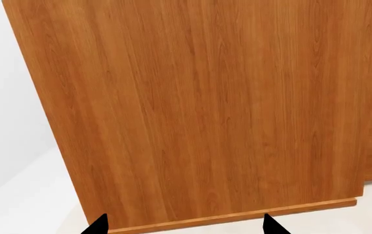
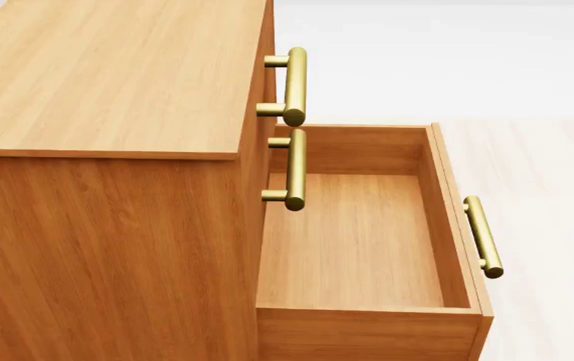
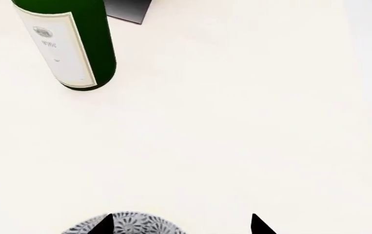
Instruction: Put the bowl in the bottom drawer of the cabinet and close it.
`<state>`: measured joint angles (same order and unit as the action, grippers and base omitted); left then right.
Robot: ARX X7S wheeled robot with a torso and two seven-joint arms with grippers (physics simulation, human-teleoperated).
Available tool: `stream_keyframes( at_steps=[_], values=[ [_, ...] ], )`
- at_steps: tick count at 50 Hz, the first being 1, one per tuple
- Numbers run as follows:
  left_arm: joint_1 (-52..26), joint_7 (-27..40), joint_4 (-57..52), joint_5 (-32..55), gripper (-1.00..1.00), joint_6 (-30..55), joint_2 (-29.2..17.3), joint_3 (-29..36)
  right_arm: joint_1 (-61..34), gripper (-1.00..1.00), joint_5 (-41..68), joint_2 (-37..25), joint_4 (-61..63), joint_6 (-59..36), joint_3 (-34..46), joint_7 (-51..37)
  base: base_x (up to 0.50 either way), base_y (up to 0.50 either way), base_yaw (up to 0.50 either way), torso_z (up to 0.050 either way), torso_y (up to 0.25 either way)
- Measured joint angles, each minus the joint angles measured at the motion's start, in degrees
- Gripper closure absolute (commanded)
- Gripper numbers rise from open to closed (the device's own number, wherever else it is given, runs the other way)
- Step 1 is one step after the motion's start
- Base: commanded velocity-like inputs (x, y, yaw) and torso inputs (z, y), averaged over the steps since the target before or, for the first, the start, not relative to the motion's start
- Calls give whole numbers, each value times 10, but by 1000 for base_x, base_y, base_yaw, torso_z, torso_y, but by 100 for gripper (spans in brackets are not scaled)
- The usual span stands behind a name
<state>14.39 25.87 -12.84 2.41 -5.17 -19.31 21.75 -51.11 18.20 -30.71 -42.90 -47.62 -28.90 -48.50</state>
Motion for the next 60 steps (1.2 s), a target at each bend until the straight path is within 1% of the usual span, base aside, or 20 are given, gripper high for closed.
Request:
stream_keyframes(
  at_steps=[21,44,45,52,60],
  values=[
    [-1,3,-2,3,-100,2,-3,2,-10,-100,17,-7,-53,-15,-35,-7,0,0,0,0,0],
    [-5,7,10,2,-100,-6,-2,7,-45,-100,23,-24,-160,27,-60,8,0,0,0,0,0],
    [-5,7,10,2,-100,-6,-2,7,-45,100,23,-24,-161,29,-61,10,0,0,0,0,0],
    [-6,9,11,2,-100,-6,-3,8,-28,100,19,-19,-128,26,-65,11,0,0,0,-2,0],
    [-6,10,9,1,-100,-5,-4,10,7,100,24,6,-53,58,-56,29,0,0,0,0,0]
  ],
)
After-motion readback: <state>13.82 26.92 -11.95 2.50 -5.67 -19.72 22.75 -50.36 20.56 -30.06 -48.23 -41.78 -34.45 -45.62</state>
